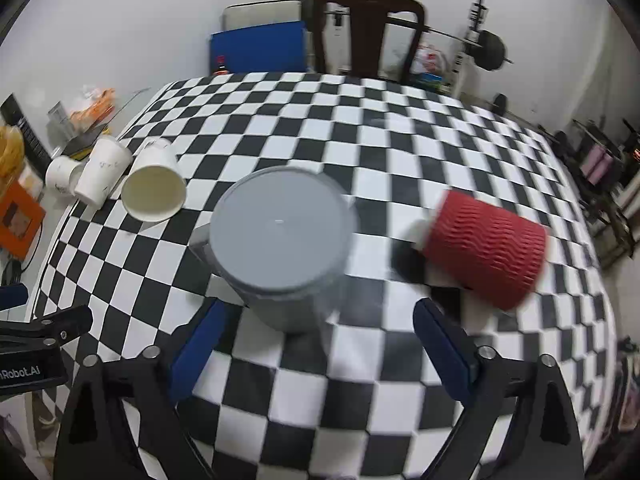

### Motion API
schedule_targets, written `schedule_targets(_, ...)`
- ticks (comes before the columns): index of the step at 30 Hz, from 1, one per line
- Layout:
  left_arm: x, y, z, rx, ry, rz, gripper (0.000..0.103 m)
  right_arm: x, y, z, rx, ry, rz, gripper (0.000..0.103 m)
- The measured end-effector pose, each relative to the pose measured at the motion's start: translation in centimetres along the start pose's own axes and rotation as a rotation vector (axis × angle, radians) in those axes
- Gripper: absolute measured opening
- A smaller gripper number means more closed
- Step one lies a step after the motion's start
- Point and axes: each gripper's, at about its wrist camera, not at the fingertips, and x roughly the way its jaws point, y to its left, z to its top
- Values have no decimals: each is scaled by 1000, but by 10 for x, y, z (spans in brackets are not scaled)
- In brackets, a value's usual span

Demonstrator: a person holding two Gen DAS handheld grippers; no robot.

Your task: Flip cup upside down

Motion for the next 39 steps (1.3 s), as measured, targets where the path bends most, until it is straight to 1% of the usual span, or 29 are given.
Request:
schedule_targets(2, -20, -3, 0, 14, -30, -30, 103, -17, -7, 0, 21, 5, -30, 102)
schedule_targets(4, -43, -5, 0, 24, -70, -52, 103, -38, -13, 0, 44, 3, -59, 102)
schedule_targets(7, -81, -4, -1, 41, -122, -84, 103, -84, -22, 1, 67, -32, -117, 102)
schedule_targets(10, -118, -3, -3, 66, -173, -110, 103, -125, -27, 3, 90, -55, -147, 102)
schedule_targets(15, -180, 2, -17, 125, -257, -117, 103, -198, -28, 5, 130, -82, -170, 102)
schedule_targets(16, -189, 2, -19, 133, -266, -126, 103, -207, -27, 5, 131, -83, -174, 102)
schedule_targets(18, -204, 7, -24, 140, -280, -138, 103, -236, -26, 3, 147, -93, -184, 102)
schedule_targets(20, -217, 10, -28, 141, -296, -137, 103, -257, -24, 2, 165, -99, -187, 102)
schedule_targets(29, -264, 15, -46, 114, -312, -102, 103, -330, -23, -3, 198, -111, -201, 102)
schedule_targets(31, -271, 13, -47, 104, -297, -96, 103, -342, -25, -1, 192, -110, -203, 102)
schedule_targets(33, -276, 12, -47, 93, -278, -105, 103, -350, -28, 2, 193, -106, -204, 102)
schedule_targets(34, -279, 12, -47, 90, -274, -109, 103, -348, -26, 1, 191, -106, -204, 102)
schedule_targets(39, -281, 13, -48, 92, -276, -109, 103, -367, -30, 5, 173, -96, -179, 102)
